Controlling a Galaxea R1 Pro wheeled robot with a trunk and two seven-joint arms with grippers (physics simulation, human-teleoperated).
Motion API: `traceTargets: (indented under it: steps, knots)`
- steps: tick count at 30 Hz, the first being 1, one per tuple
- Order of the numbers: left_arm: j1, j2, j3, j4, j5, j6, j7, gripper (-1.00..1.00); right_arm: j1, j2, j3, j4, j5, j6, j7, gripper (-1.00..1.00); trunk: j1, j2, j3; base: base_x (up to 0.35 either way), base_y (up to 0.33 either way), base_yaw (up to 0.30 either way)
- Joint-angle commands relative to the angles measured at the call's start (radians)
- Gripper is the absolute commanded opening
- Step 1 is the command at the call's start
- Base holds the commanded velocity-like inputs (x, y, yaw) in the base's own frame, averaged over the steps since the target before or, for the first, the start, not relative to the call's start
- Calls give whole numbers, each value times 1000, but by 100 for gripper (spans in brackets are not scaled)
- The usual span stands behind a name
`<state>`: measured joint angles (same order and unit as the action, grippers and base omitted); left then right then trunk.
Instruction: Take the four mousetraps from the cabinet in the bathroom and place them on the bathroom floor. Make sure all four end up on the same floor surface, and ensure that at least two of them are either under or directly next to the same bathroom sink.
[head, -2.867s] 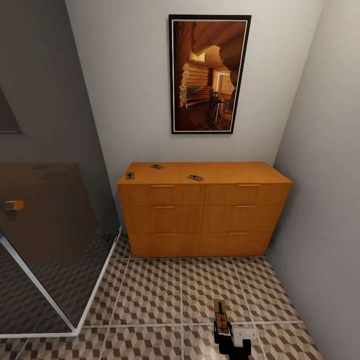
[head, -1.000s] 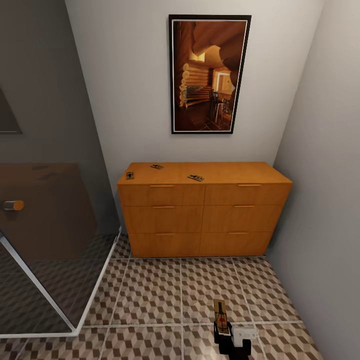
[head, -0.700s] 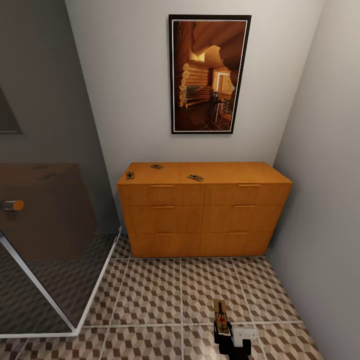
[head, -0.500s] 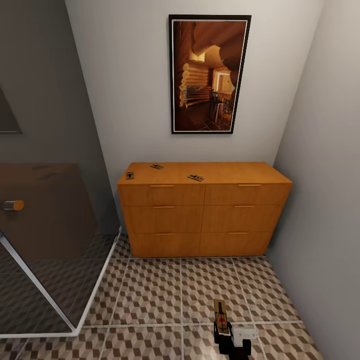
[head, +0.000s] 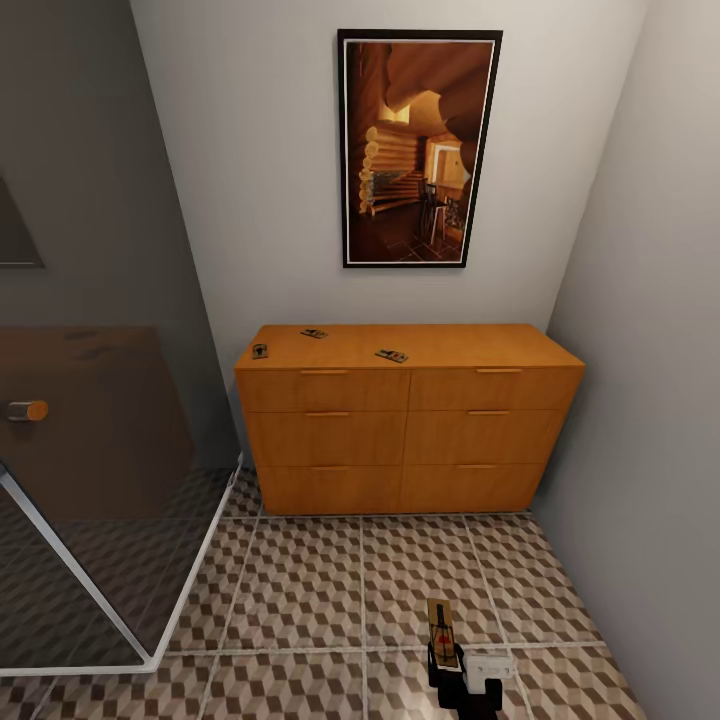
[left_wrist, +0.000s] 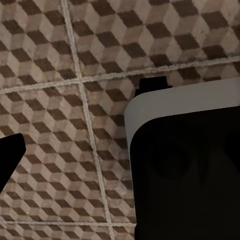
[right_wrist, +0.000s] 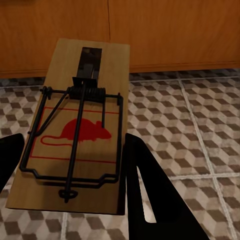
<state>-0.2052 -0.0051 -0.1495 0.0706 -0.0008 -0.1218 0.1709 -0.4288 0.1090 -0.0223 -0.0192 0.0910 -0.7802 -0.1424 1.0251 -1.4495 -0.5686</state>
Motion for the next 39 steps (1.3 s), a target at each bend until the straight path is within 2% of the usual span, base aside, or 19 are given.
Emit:
traceTargets:
  steps: [1, 39]
  knots:
    - [-2, 0, -7, 5, 0, -7, 4, 100, -1, 0, -2, 1, 8, -2, -5, -100, 0, -1, -1, 0, 0, 0]
    - [-2, -1, -7, 5, 1, -7, 4, 100, -1, 0, -2, 1, 8, -2, -5, -100, 0, -1, -1, 0, 0, 0]
